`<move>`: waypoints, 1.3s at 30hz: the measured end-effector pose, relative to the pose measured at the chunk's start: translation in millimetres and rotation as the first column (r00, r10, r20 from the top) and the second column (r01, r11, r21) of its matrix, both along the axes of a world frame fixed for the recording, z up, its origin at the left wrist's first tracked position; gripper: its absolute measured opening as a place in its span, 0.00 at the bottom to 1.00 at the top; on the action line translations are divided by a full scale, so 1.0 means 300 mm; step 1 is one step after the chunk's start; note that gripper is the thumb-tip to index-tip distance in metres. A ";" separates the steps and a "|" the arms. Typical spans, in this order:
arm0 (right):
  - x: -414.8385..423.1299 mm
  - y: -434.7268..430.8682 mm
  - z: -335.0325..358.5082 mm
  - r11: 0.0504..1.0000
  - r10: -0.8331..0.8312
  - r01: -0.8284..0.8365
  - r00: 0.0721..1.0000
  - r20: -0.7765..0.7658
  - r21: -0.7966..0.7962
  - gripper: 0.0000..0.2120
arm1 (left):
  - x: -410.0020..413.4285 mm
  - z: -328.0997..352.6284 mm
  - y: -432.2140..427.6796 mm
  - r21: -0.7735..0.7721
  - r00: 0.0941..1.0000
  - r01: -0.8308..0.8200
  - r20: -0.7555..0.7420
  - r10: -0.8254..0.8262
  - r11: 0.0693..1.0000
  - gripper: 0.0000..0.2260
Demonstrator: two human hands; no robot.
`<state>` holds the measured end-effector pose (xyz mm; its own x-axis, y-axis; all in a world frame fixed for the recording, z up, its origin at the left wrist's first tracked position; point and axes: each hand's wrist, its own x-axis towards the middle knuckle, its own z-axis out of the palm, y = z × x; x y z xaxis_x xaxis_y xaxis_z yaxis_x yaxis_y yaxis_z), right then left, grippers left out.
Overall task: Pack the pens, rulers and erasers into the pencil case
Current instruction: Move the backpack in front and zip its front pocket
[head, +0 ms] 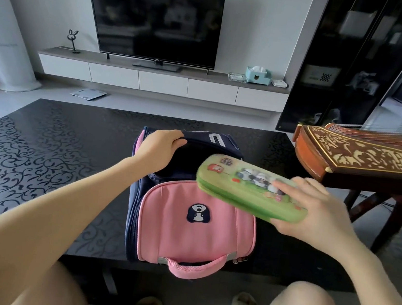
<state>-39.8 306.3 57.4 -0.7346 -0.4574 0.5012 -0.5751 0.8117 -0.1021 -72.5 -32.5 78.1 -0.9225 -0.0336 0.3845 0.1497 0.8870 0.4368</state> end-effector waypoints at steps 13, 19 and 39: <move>-0.126 -0.348 -0.149 0.704 0.186 0.031 0.956 0.227 -0.709 0.29 | 0.008 0.001 -0.024 -0.187 0.988 0.088 0.140 -0.062 0.979 0.11; -0.104 -0.378 -0.211 0.463 0.303 0.258 0.853 0.425 -0.848 0.21 | -0.108 -0.003 0.124 -0.273 0.957 0.246 0.221 -0.188 0.930 0.13; -0.320 -0.487 -0.221 0.740 -0.370 0.569 0.790 0.489 -0.359 0.20 | -0.127 -0.070 0.224 -0.269 0.954 0.281 0.183 -0.237 0.921 0.13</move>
<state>-135.8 160.1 -8.7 -0.9552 0.2151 0.2034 0.0309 0.7557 -0.6542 -110.7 34.6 57.1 -0.9298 0.3064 0.2039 0.3462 0.9161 0.2021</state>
